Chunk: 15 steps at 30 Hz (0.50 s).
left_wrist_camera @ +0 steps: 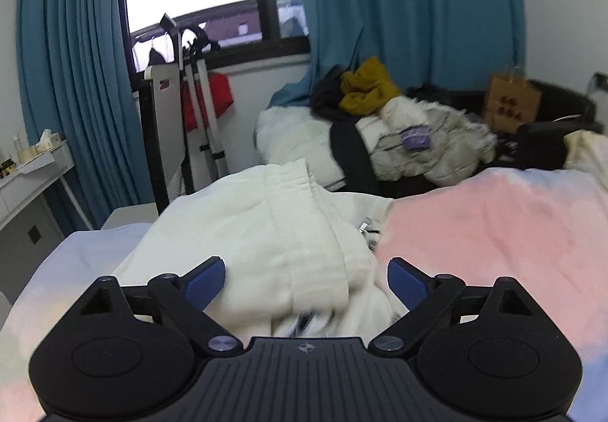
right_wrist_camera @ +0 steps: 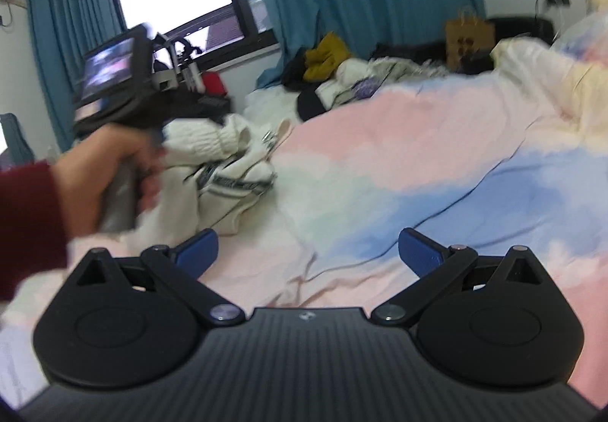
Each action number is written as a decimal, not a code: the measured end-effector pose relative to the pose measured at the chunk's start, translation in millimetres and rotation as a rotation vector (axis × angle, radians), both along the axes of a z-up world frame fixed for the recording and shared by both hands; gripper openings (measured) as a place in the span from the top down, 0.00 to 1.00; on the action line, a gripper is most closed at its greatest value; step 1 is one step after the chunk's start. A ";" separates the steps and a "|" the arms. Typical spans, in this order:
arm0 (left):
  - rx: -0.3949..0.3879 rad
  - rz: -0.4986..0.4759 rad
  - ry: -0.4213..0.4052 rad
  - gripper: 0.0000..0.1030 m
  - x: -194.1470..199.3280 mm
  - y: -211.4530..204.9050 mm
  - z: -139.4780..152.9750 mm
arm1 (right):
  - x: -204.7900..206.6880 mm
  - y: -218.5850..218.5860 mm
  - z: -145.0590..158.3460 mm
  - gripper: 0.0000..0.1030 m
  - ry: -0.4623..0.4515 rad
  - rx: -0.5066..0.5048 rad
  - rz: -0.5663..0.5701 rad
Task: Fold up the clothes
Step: 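Grasp the ribbed cuff with the left tool while the right tool approaches the hem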
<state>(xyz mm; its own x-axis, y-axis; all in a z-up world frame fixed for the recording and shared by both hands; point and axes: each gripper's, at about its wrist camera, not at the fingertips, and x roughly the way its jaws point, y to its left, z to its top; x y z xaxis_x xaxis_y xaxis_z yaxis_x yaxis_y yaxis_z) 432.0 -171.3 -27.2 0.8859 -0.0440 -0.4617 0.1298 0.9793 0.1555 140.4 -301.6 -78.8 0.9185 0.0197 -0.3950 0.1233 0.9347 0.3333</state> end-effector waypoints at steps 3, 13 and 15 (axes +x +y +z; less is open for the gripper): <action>0.018 0.043 0.003 0.09 37.5 -12.4 -6.3 | 7.3 -0.5 -7.4 0.00 0.011 0.032 0.010; 0.171 0.188 0.087 0.18 100.1 -40.6 -33.0 | 22.0 -6.5 -37.1 0.00 0.084 0.086 0.010; 0.155 0.193 0.086 0.44 96.2 -38.8 -28.5 | 23.3 -10.1 -40.9 0.00 0.089 0.094 0.001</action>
<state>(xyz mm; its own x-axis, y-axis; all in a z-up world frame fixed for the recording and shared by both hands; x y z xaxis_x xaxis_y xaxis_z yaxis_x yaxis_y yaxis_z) 528.2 -210.1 -55.7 0.8282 0.1991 -0.5238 -0.0380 0.9525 0.3020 163.7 -311.6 -119.7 0.8800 0.0617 -0.4710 0.1548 0.9002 0.4071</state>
